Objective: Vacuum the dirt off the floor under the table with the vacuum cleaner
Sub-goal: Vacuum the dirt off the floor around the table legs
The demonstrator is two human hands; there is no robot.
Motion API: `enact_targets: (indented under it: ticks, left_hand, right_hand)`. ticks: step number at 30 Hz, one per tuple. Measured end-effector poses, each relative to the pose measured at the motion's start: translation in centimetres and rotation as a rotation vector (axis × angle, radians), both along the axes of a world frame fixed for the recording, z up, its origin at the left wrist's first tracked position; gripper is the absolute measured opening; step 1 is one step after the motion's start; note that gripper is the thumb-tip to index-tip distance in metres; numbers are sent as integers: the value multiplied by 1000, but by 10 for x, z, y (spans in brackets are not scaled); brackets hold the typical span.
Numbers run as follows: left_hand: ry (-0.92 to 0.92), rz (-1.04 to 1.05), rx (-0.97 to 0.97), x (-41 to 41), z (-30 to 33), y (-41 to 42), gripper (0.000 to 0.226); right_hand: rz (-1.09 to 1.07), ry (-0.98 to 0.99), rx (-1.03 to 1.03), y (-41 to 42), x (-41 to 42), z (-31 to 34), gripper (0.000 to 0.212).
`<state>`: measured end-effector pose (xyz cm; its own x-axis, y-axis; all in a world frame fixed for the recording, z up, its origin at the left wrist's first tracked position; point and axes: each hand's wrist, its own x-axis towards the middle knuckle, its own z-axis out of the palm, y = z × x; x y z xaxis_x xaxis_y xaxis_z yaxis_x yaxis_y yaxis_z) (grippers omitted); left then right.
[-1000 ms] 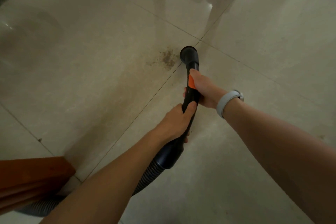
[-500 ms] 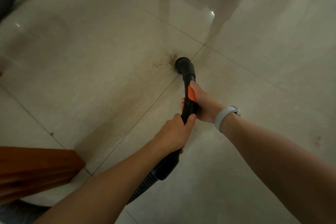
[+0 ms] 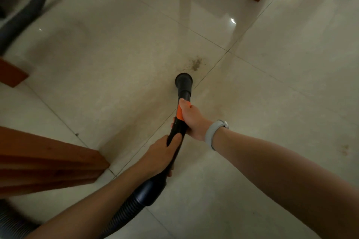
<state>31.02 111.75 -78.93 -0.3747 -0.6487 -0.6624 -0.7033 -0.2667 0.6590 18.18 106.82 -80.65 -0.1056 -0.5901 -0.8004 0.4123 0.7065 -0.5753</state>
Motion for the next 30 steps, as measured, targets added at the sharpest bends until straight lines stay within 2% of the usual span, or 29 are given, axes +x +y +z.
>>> enact_targets:
  ticks: [4,8,13,17,21,26,30]
  left_hand:
    - [-31,87,-50,13,-5,-12,47]
    - [-95,168,-122,14,-9,-26,54]
    - [-116,216,-112,16,-3,-50,60]
    - [-47,342,2,22,16,-66,59]
    - [18,386,98,25,29,-72,60]
    - [44,348,74,15,23,-68,65]
    - [24,210,30,17,20,-66,64]
  right_hand:
    - [123,180,10,-24,18,-3,32]
    - [184,276,15,-52,29,-8,52]
    - [111,164,-17,-71,31,-7,52]
    - [-28,-79,-85,-66,38,1,50]
    - [-90,-271,-137,-58,46,10,26]
    - [-75,-191,-110,-59,38,25,23]
    - [-129,-138,-80,-62,26,34,23]
